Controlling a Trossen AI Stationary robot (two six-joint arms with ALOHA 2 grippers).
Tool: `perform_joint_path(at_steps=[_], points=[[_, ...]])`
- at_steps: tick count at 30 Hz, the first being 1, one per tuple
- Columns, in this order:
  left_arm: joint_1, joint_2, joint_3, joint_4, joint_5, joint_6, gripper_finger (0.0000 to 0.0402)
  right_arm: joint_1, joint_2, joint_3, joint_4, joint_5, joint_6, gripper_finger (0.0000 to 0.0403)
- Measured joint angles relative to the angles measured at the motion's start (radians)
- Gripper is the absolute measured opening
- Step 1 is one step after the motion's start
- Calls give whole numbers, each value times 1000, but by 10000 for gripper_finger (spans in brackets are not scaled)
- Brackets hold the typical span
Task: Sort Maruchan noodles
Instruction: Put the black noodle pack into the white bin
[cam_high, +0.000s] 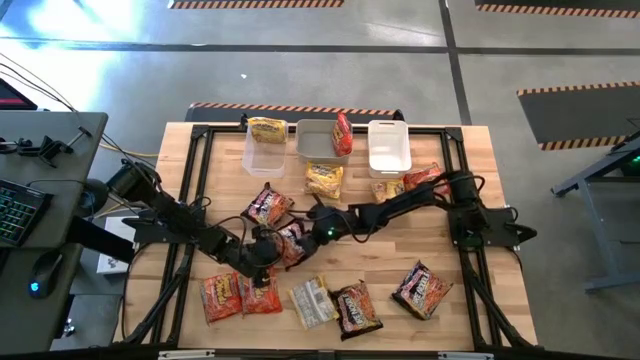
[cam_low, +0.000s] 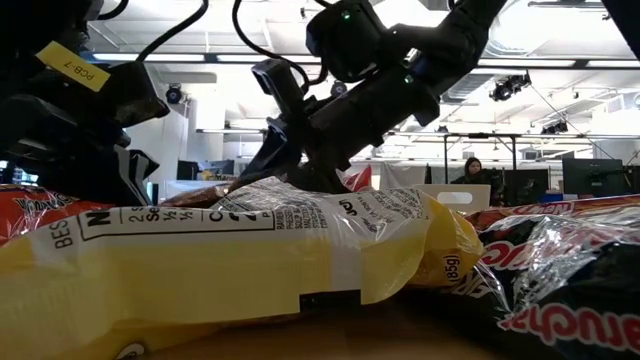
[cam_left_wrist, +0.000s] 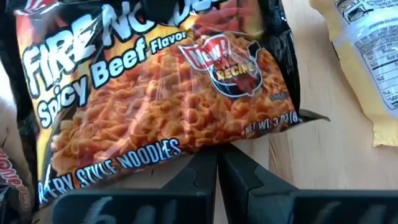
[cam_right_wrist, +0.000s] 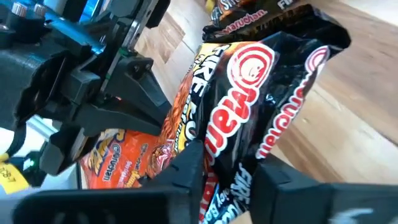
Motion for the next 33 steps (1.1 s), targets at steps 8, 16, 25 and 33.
perform_joint_path(at_steps=[8, 16, 25, 33], points=[[-13, -5, 2, 6, -80, 19, 7, -43, -75, 0, -50, -53, -215, 7], [-21, -5, 2, 11, -146, 19, 7, -109, -293, 1, -356, 17, -525, 3], [61, -4, -74, 292, -51, 84, 7, -244, -626, 2, -753, 371, -1097, 1], [242, -5, -207, 752, 240, 186, 7, -509, -721, 2, -955, 361, -1587, 0]])
